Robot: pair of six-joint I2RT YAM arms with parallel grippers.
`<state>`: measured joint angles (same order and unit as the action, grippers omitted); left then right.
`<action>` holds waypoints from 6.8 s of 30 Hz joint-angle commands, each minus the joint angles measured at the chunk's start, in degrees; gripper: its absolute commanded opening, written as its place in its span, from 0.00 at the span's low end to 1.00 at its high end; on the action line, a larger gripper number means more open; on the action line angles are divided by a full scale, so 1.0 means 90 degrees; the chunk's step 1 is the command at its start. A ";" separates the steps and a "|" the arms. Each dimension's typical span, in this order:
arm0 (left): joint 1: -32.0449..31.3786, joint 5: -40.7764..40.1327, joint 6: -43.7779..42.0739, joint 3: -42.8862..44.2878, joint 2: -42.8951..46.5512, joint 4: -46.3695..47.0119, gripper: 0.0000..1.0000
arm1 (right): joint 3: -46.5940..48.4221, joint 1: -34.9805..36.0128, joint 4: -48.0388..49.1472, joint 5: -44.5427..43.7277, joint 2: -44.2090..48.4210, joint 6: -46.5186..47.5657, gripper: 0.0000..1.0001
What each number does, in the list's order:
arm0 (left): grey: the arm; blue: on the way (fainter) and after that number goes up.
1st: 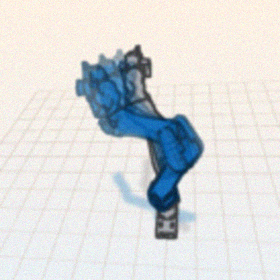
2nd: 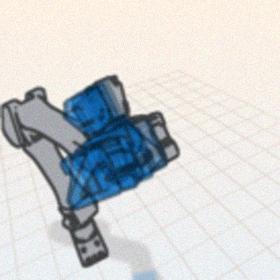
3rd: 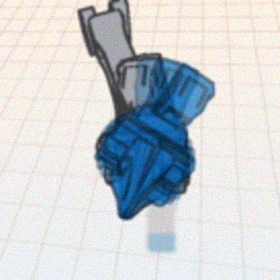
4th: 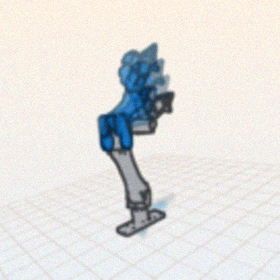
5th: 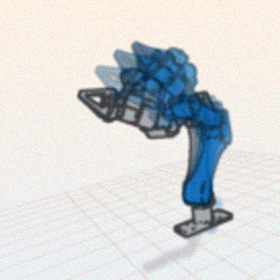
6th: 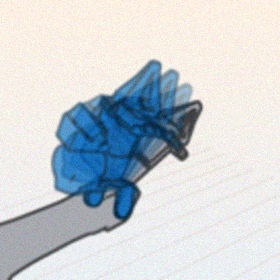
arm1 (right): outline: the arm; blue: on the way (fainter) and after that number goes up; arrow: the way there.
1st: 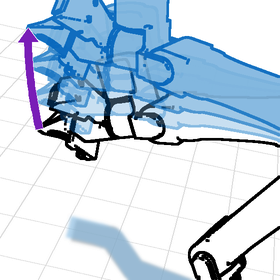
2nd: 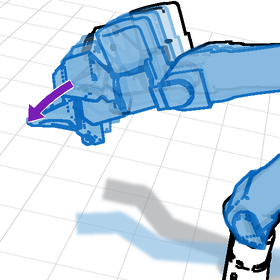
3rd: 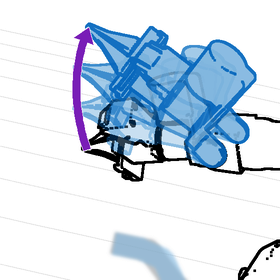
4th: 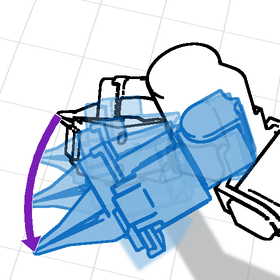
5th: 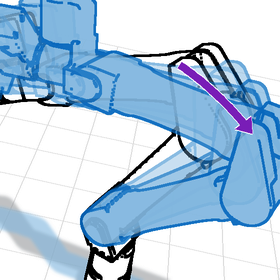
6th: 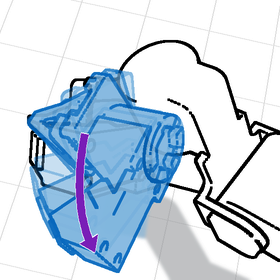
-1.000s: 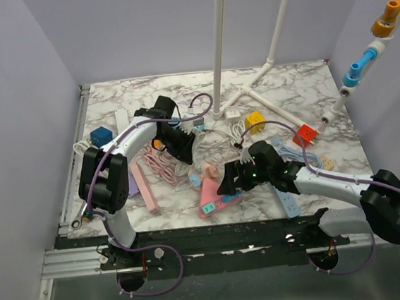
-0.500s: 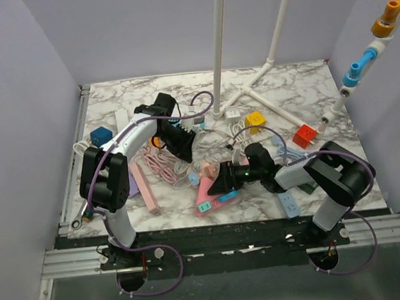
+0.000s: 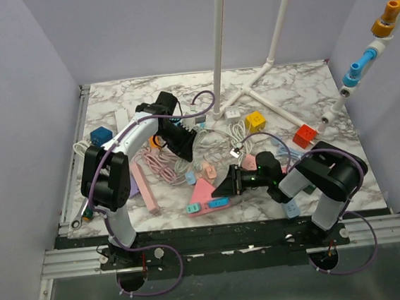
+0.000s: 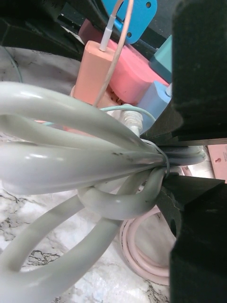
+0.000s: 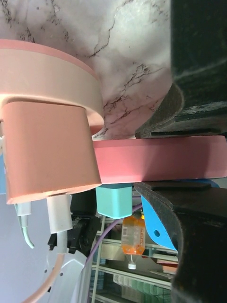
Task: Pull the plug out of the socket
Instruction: Remove the socket from the socket, then remove the plug from the socket, then place the plug at the corner of the board, then remove the plug from the socket.
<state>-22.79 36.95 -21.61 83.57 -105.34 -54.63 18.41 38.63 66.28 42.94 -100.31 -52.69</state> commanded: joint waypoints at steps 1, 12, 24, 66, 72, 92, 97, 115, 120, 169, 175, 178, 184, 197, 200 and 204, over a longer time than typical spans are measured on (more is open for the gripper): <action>-0.0065 -0.0264 -0.0011 0.0163 0.0132 0.0094 0.00 | 0.0003 -0.0020 0.0242 -0.0003 0.0344 -0.0086 0.26; -0.0206 -0.0507 -0.0059 0.0064 0.0191 0.0225 0.00 | -0.0056 0.0001 0.3467 0.0274 -0.0911 -0.2036 0.21; -0.0457 -0.0710 -0.0041 -0.0031 0.0205 0.0333 0.00 | 0.0267 0.0147 0.0697 0.0077 0.0900 -0.0790 0.20; -0.0300 0.1246 -0.2929 -0.1349 0.5924 -0.0184 0.98 | 0.4742 0.0141 -0.8509 -0.2099 0.3755 0.2547 0.10; -0.1383 -0.0449 -0.3283 -0.2430 0.6450 0.1604 0.98 | 0.4848 0.0136 -0.8461 -0.2109 0.3680 0.2499 0.10; -0.2207 -0.1638 -0.3003 -0.2559 0.5589 0.2063 0.49 | 0.5122 0.0141 -0.8467 -0.2173 0.3551 0.2459 0.05; -0.2228 -0.1934 -0.3078 -0.2514 0.5471 0.2000 0.20 | 0.5161 0.0141 -0.8505 -0.2134 0.3539 0.2484 0.05; -0.2254 -0.2653 -0.2586 -0.1906 0.5924 0.1463 0.00 | 0.4549 0.0151 -0.8874 -0.4185 0.3274 0.3315 0.01; -0.2101 -0.2725 -0.2473 -0.1908 0.6322 0.1354 0.00 | 0.4502 0.0148 -0.8969 -0.4556 0.3229 0.3479 0.01; 0.0635 -0.1762 -0.3830 -0.4197 0.5135 0.1316 0.15 | 0.4885 0.0153 -0.9442 -0.5461 0.3909 0.3028 0.01; 0.0715 -0.1631 -0.3543 -0.4694 0.5023 0.1854 0.80 | 0.4858 0.0149 -0.9472 -0.5406 0.3944 0.3032 0.01; 0.0715 -0.1523 -0.3488 -0.4657 0.5169 0.1956 0.85 | 0.4877 0.0151 -0.9486 -0.5379 0.3947 0.3037 0.01; 0.0715 -0.0999 -0.3431 -0.3544 0.5638 0.1679 0.98 | 0.4911 0.0158 -0.9375 -0.5071 0.3840 0.3021 0.01; -0.1460 -0.0866 -0.3482 -0.2009 0.5344 0.1986 0.99 | 0.5559 0.0703 -0.9239 -0.5181 0.3081 0.2967 0.01; -0.1697 -0.0938 -0.3460 -0.2009 0.5140 0.1953 0.99 | 0.5609 0.0804 -0.9150 -0.5199 0.3056 0.2894 0.01; -0.1975 -0.1148 -0.3336 -0.2001 0.4966 0.2097 0.98 | 0.5695 0.1048 -0.9104 -0.5342 0.2947 0.2858 0.01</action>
<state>-38.33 28.97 -52.03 65.43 -59.99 -37.30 66.87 46.26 -19.03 -3.33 -72.77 -25.87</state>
